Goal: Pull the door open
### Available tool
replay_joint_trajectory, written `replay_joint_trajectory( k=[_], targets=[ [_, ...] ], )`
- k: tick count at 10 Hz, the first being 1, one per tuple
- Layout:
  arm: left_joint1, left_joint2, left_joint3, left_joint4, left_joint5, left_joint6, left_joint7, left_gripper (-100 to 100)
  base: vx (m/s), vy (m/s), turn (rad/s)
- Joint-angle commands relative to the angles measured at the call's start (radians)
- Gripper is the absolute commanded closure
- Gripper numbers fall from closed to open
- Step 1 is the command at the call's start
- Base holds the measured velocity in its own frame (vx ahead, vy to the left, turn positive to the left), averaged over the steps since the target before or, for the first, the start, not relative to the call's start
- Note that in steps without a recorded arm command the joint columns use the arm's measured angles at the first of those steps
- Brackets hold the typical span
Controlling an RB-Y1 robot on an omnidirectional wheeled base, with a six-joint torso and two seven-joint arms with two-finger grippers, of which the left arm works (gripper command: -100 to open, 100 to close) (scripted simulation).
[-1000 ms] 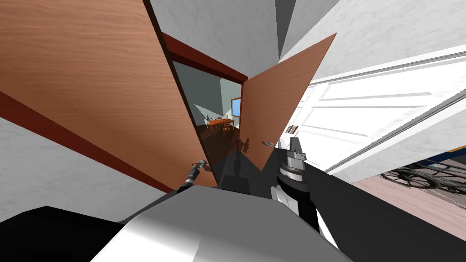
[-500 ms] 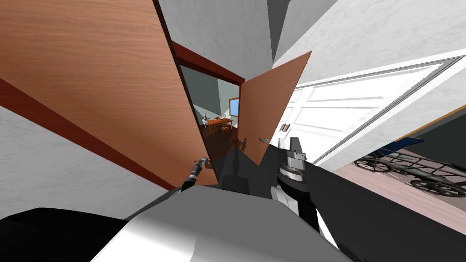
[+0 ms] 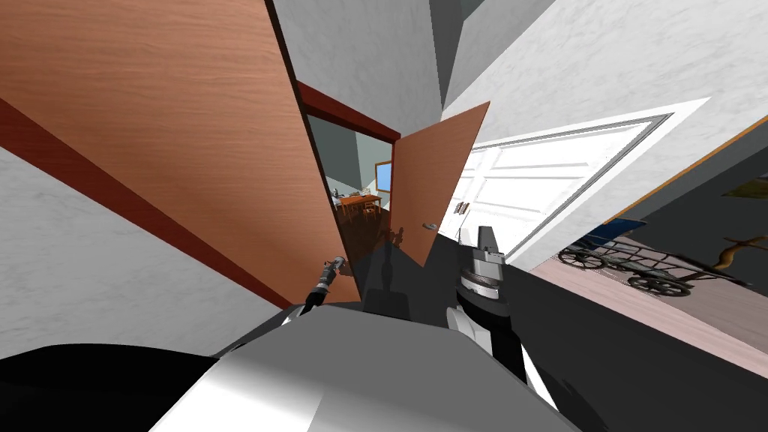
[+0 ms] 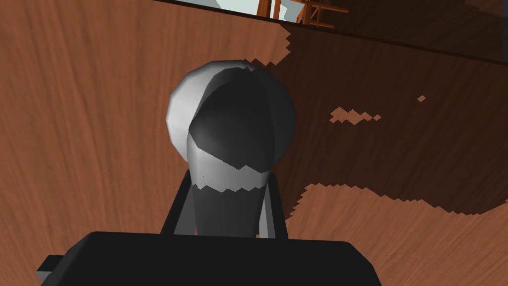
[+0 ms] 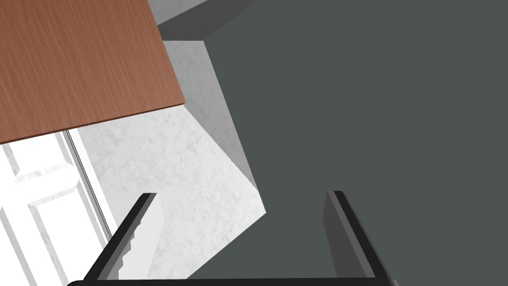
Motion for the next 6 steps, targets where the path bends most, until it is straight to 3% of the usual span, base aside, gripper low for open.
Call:
replay_joint_trajectory(
  k=[1,2,6],
  targets=[
    [0.0,0.0,0.0,0.0,0.0,0.0,0.0,100,-0.035,0.005,-0.011],
    [0.019,0.014,-0.01,0.004,-0.014,-0.029,0.022,100,-0.12,0.009,-0.145],
    [0.053,0.04,-0.026,0.004,-0.037,-0.079,0.062,100,-0.197,0.033,-0.11]
  ],
)
